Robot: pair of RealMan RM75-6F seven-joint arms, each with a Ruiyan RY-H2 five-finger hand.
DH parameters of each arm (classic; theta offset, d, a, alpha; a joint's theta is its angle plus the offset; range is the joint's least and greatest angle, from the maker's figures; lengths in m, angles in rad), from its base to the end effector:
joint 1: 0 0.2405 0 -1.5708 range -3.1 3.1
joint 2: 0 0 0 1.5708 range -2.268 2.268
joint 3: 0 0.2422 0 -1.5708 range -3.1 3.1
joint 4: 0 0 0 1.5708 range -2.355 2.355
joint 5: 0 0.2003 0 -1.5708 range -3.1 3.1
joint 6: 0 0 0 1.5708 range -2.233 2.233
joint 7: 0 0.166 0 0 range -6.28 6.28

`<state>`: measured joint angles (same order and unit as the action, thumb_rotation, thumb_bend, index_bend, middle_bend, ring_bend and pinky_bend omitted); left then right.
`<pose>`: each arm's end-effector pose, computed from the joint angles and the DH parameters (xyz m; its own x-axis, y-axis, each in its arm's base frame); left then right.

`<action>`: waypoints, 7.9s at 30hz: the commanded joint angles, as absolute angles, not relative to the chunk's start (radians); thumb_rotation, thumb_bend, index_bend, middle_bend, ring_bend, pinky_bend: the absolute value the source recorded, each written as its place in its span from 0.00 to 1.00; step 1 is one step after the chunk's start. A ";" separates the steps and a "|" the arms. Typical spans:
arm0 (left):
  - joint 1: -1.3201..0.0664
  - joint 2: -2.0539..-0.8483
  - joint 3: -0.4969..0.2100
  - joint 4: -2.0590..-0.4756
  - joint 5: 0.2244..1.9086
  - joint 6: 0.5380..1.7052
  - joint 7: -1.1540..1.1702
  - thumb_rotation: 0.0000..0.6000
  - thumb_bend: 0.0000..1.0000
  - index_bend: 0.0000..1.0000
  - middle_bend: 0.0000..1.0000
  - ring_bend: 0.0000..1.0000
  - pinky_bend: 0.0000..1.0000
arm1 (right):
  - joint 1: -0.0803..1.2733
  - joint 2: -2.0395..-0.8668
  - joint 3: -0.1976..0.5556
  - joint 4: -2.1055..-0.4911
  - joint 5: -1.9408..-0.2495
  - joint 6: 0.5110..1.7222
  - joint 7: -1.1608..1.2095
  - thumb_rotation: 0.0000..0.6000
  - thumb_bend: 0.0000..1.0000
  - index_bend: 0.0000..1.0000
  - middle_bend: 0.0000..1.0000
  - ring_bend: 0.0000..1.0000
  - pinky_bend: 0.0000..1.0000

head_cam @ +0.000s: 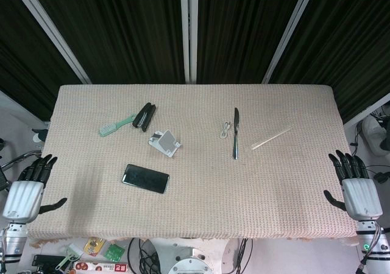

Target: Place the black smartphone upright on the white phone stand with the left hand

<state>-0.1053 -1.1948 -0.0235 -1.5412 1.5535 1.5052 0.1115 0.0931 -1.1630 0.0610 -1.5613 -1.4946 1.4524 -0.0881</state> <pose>-0.2901 0.2021 0.1402 0.4948 -0.0082 0.8690 0.8660 -0.0783 -0.4939 -0.3009 -0.2063 0.1502 0.4790 -0.0191 0.8776 -0.8778 -0.0104 0.4789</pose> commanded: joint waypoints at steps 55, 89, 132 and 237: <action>-0.593 -1.379 -0.077 -1.593 1.388 0.852 0.499 1.00 0.01 0.04 0.07 0.08 0.23 | 0.022 -1.104 0.072 -1.524 -1.488 1.554 0.000 1.00 0.16 0.00 0.00 0.00 0.00; -0.726 -1.434 -0.066 -1.589 1.093 0.766 0.485 1.00 0.17 0.14 0.08 0.08 0.23 | 0.013 -1.108 0.072 -1.514 -1.482 1.542 0.007 1.00 0.16 0.00 0.00 0.00 0.00; -0.721 -1.467 -0.013 -1.521 1.221 0.894 0.401 1.00 0.31 0.50 0.54 0.38 0.47 | 0.016 -1.107 0.074 -1.524 -1.467 1.517 0.005 1.00 0.17 0.00 0.00 0.00 0.00; -1.665 -1.582 -0.049 -1.540 -0.218 1.091 1.844 1.00 0.43 0.54 0.55 0.43 0.48 | -0.009 -1.130 0.090 -1.376 -1.442 1.517 0.205 1.00 0.17 0.00 0.00 0.00 0.00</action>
<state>-1.6649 -1.5785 -0.0503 -1.5438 -0.2173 1.0917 1.8420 -0.0089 -1.1303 0.0902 -1.3762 -1.4420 1.5173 0.2044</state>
